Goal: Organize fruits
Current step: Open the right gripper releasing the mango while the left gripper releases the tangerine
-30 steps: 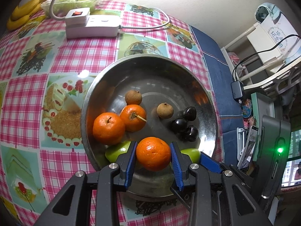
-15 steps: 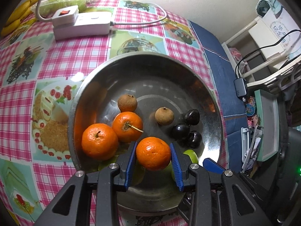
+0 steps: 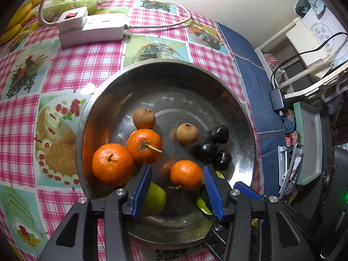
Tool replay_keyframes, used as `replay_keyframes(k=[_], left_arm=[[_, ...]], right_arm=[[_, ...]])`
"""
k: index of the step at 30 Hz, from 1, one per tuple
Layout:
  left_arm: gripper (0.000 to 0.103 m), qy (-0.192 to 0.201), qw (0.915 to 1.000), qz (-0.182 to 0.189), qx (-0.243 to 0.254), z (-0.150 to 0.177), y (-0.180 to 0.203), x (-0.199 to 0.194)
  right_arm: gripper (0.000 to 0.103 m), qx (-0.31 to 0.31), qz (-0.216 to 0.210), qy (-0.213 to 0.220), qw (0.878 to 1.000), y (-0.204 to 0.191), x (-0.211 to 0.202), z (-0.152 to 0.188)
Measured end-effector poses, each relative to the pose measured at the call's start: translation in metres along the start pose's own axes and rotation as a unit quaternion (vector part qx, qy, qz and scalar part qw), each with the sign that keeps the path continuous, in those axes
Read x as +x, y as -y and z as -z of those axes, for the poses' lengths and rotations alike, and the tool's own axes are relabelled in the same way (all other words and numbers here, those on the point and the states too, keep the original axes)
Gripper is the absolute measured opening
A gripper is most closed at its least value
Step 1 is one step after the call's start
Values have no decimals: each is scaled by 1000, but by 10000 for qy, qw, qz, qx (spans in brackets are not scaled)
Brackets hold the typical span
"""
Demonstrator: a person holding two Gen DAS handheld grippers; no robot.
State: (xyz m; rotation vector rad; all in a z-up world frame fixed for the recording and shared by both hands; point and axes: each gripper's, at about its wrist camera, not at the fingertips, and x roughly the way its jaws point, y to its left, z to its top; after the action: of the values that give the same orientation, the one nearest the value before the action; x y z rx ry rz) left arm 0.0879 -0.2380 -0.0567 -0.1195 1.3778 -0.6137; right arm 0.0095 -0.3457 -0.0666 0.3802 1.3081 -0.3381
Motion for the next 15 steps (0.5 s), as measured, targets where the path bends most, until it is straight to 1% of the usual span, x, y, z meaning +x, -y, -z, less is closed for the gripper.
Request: replay_keyframes(k=[4,6,10,14,15], left_arm=[[54,109,9999,15,25,2,1,-13],[56,173,9998,-14,33,3,1,-20],[56,340,9993,-123,-21,3,-5,-33],[56,555,9970,-538,-66,4,-17,-45],[58,608,9961,-640,-89,4,-21,-48]], right_arm=[[57,5,-21,65,10000,1,-5,-1],[57,11,-31,91,10000,1,-8,-1],[57,22,-50,150,9999,1,-12,-1],[57,51,-52,221,9997,1,-15,-1],[56,60,-62,228,9997,1,-16,-1]])
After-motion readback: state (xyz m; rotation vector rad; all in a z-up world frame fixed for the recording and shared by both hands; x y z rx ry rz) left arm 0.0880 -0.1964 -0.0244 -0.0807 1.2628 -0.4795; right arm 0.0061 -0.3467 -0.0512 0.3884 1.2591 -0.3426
